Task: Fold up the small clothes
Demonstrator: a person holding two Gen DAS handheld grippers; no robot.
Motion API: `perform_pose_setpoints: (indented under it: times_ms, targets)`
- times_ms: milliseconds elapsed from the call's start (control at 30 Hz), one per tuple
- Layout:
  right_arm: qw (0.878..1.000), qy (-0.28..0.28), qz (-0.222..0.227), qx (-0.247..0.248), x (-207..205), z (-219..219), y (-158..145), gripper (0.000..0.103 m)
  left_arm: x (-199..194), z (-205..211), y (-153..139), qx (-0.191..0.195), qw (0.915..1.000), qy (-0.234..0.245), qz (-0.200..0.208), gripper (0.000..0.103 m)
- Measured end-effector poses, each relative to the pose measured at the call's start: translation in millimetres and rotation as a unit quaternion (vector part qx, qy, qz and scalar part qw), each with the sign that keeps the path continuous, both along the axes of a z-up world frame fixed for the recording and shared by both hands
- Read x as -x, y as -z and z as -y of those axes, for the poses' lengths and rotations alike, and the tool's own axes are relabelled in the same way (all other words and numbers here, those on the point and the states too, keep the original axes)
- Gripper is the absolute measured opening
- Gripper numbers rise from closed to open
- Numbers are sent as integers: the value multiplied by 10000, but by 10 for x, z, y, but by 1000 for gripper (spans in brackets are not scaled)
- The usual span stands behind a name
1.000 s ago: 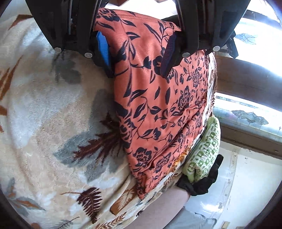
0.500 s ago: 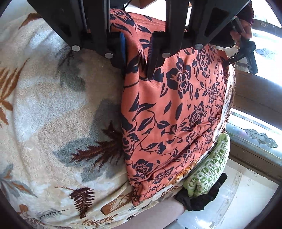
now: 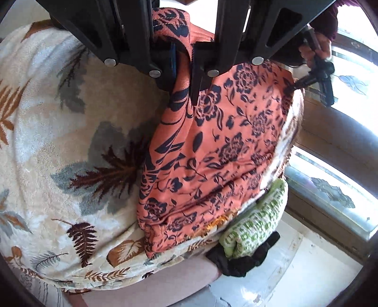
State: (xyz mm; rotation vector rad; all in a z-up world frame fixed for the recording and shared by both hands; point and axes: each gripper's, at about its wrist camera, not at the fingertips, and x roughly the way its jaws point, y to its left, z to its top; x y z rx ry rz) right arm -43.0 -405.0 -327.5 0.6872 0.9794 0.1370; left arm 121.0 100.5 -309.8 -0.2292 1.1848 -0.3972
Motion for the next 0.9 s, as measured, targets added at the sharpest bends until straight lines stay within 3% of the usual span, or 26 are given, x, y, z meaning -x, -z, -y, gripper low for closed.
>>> perform_pose_setpoints:
  times_ms: [67, 200, 300, 367, 433, 467, 567, 733, 900]
  targets:
    - [9993, -78, -293, 215, -50, -12, 46, 13, -18, -3, 28, -135, 9999, 56, -83, 8]
    - [9930, -184, -1128, 288, -102, -59, 345, 19, -9, 160, 176, -481, 9979, 300, -322, 32]
    - [9948, -98, -1007, 97, -60, -28, 397, 34, 20, 218, 176, -616, 9972, 359, -213, 32]
    - [9958, -241, -868, 171, -53, -74, 372, 35, 8, 199, 170, -662, 9972, 286, -197, 14]
    - [9941, -457, -830, 524, -58, -157, 335, 28, -25, 170, 158, -386, 9986, 238, -275, 7]
    - [9933, -512, -847, 601, -66, -179, 319, 10, -36, 159, 144, -325, 9988, 254, -280, 7]
    - [9940, -583, -781, 505, -88, -183, 212, 9, -63, 141, 61, -42, 9987, 396, -306, 7]
    - [9980, -575, -262, -21, -205, -70, -159, 9, -261, 42, -237, 650, 9966, 419, -285, 7]
    - [9984, -195, 276, -444, -592, 143, -531, 9, -788, 60, -659, 1067, 9935, 379, -73, 7]
